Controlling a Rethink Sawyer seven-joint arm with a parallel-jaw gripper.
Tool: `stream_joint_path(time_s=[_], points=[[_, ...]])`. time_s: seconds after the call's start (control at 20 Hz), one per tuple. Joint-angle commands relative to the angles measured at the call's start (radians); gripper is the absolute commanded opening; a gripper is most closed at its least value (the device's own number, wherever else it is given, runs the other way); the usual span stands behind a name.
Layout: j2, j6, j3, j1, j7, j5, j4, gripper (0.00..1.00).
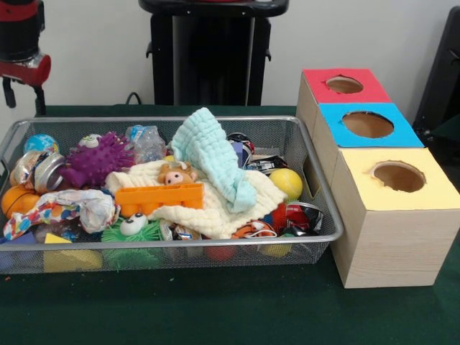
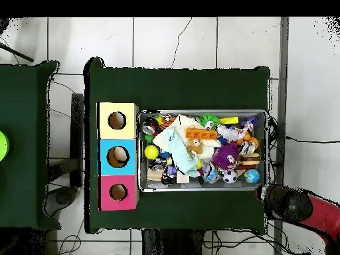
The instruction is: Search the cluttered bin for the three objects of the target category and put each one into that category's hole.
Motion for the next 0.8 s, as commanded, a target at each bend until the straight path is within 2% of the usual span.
stream_joint_path(time_s=[0.05, 0.5, 0.8], points=[[-0.059, 0.042, 0.062, 0.047, 0.063, 0.073, -0.04, 1.0], [-0.101, 0.123, 0.034, 0.101, 0.049, 0.118, -0.064, 1.0], [-0.046, 0.184, 0.022, 0.155, 0.067, 0.148, -0.165, 1.0]])
